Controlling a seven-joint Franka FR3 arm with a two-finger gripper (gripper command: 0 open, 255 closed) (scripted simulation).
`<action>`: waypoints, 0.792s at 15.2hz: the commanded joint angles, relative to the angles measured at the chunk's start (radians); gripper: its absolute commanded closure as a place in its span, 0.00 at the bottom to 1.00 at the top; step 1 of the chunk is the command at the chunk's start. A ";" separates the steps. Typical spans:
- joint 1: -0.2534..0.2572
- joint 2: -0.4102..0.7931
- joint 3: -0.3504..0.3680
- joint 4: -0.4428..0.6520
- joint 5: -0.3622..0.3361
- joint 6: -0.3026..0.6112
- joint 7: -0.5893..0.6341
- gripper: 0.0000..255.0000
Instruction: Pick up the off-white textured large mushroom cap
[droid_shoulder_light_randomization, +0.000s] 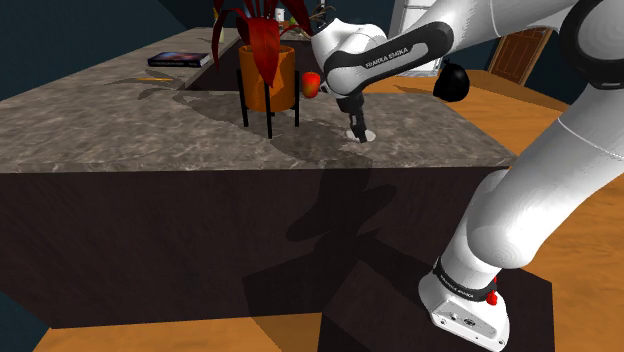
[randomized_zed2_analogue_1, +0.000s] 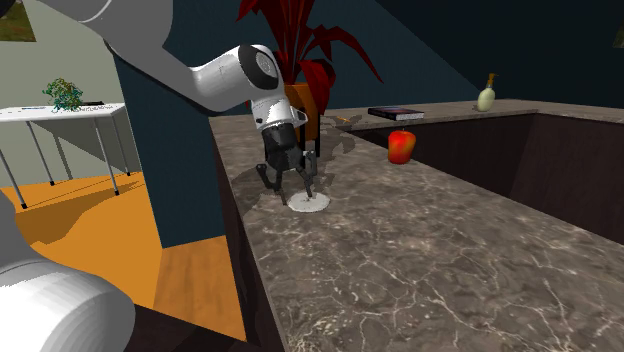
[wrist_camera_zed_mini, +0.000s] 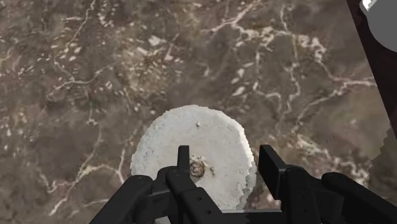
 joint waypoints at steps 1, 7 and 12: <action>-0.001 0.000 -0.001 -0.003 0.000 -0.001 0.000 1.00; 0.001 -0.019 0.005 0.058 0.005 -0.076 -0.028 1.00; 0.003 -0.028 0.011 0.114 0.009 -0.137 -0.051 1.00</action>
